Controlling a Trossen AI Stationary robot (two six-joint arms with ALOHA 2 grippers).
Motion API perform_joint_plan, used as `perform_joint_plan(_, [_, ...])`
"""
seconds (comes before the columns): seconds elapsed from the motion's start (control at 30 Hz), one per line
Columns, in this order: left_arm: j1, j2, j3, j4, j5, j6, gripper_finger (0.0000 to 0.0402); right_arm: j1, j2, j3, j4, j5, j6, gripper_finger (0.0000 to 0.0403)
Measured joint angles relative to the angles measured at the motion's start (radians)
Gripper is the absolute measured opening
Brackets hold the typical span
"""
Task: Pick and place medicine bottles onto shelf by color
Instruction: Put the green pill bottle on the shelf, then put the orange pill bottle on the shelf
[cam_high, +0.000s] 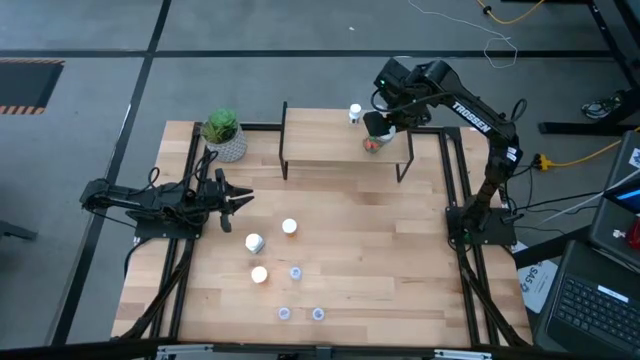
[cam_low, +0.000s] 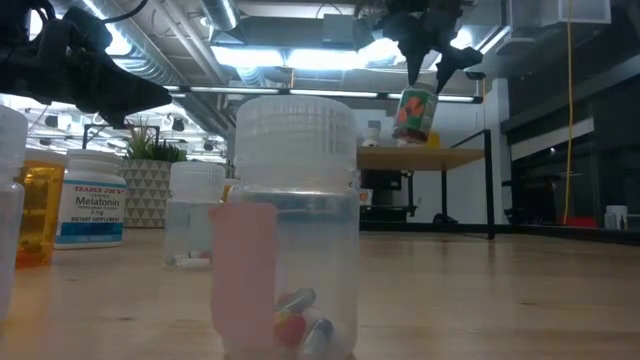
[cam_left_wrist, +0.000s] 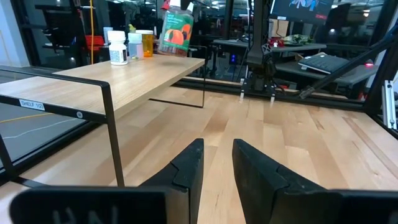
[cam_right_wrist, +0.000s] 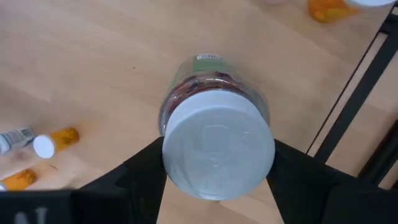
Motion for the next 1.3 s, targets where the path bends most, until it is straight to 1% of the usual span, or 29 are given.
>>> perform_joint_plan(0.2, [0.000, 0.000, 0.000, 0.000, 0.000, 0.000, 0.0080, 0.000, 0.000, 0.000, 0.000, 0.045, -0.003, 0.0241])
perform_joint_plan(0.33, [0.000, 0.000, 0.000, 0.000, 0.000, 0.000, 0.0080, 0.000, 0.000, 0.000, 0.000, 0.060, -0.052, 0.0241])
perform_joint_plan(0.43, [0.000, 0.000, 0.000, 0.000, 0.000, 0.000, 0.0080, 0.000, 0.000, 0.000, 0.000, 0.059, -0.041, 0.0241])
perform_joint_plan(0.5, [0.000, 0.000, 0.000, 0.000, 0.000, 0.000, 0.0080, 0.000, 0.000, 0.000, 0.000, 0.059, -0.005, 0.0243])
perform_joint_plan(0.6, [0.000, 0.000, 0.000, 0.000, 0.000, 0.000, 0.0080, 0.000, 0.000, 0.000, 0.000, 0.059, 0.056, 0.0259])
perform_joint_plan(0.83, [0.000, 0.000, 0.000, 0.000, 0.000, 0.000, 0.0080, 0.000, 0.000, 0.000, 0.000, 0.041, 0.052, 0.0325])
perform_joint_plan(0.9, [0.000, 0.000, 0.000, 0.000, 0.000, 0.000, 0.0080, 0.000, 0.000, 0.000, 0.000, 0.041, 0.055, 0.0336])
perform_joint_plan(1.0, [0.000, 0.000, 0.000, 0.000, 0.000, 0.000, 0.0080, 0.000, 0.000, 0.000, 0.000, 0.038, 0.055, 0.0341])
perform_joint_plan(1.07, [0.000, 0.000, 0.000, 0.000, 0.000, 0.000, 0.0080, -0.004, 0.000, 0.002, -0.001, 0.000, 0.056, 0.0341])
perform_joint_plan(1.23, [0.000, 0.000, 0.000, 0.000, 0.000, 0.000, 0.0080, -0.013, -0.001, 0.039, -0.002, -0.188, 0.064, 0.0342])
perform_joint_plan(1.3, [0.000, 0.000, 0.000, 0.000, 0.000, 0.000, 0.0080, -0.013, -0.001, 0.061, -0.001, -0.229, 0.078, 0.0343])
